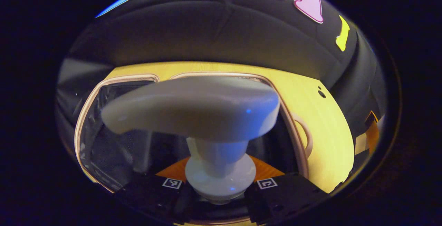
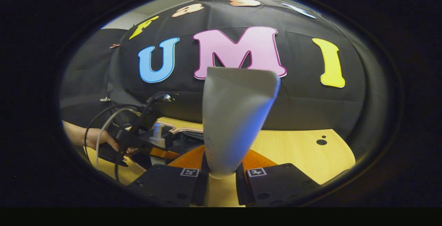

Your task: First open the suitcase, pack the skin care products into it, and then close the suitcase.

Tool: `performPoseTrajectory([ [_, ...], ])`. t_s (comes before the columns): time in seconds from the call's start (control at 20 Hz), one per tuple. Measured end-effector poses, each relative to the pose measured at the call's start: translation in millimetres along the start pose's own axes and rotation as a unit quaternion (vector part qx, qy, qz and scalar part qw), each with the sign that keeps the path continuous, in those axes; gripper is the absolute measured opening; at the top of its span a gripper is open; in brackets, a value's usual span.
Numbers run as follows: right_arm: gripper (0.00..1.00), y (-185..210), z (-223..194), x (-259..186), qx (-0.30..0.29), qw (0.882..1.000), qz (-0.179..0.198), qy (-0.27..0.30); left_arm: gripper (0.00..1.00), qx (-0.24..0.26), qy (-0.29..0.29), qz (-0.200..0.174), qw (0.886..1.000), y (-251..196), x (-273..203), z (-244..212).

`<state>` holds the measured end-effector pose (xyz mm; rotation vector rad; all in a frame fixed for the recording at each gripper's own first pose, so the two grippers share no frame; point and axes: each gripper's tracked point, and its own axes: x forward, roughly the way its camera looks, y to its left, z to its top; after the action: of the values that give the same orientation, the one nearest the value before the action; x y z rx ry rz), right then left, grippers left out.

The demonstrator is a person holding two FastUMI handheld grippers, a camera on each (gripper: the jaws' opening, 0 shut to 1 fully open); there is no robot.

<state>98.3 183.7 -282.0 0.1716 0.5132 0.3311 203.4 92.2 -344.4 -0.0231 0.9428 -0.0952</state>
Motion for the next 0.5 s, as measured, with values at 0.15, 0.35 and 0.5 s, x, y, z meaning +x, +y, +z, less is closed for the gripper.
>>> performPoseTrajectory([
  [0.15, 0.35, -2, -1, 1, 0.009, 1.000, -0.003, 0.003, 0.64, 0.021, 0.019, 0.018, 0.999, 8, 16, 9],
  [0.35, 0.35, -2, -4, 4, 0.013, 1.000, -0.006, 0.008, 0.66, 0.008, 0.042, 0.041, 0.998, 18, 30, 19],
  [0.5, 0.35, 12, -12, 8, 0.033, 0.999, 0.007, 0.026, 0.66, 0.020, 0.033, 0.061, 0.997, 27, 27, 23],
])
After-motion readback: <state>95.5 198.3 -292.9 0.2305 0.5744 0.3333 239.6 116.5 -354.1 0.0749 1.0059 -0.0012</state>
